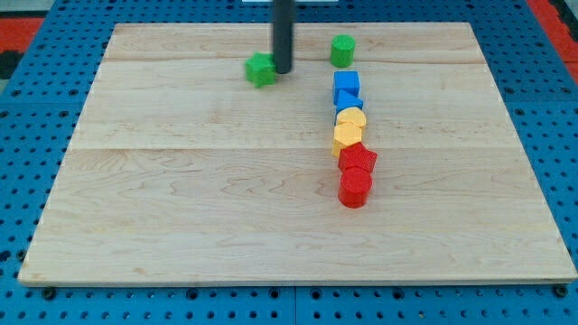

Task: Move your arm close to green circle

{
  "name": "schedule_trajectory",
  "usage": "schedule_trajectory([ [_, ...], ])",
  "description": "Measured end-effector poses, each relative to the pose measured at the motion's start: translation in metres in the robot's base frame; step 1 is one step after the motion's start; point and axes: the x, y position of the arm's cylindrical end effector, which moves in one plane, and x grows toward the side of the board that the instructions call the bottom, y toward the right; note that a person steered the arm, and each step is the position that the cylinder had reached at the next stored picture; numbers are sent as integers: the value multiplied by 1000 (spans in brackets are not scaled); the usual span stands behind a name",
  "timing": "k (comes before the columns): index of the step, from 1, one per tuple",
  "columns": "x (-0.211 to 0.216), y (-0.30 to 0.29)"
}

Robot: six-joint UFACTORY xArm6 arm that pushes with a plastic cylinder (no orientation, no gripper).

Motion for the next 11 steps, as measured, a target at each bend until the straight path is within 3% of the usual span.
schedule_trajectory([
  [1,38,8],
  [3,42,-60],
  [6,42,-73],
  [8,63,-20],
  [9,25,21],
  [11,2,57],
])
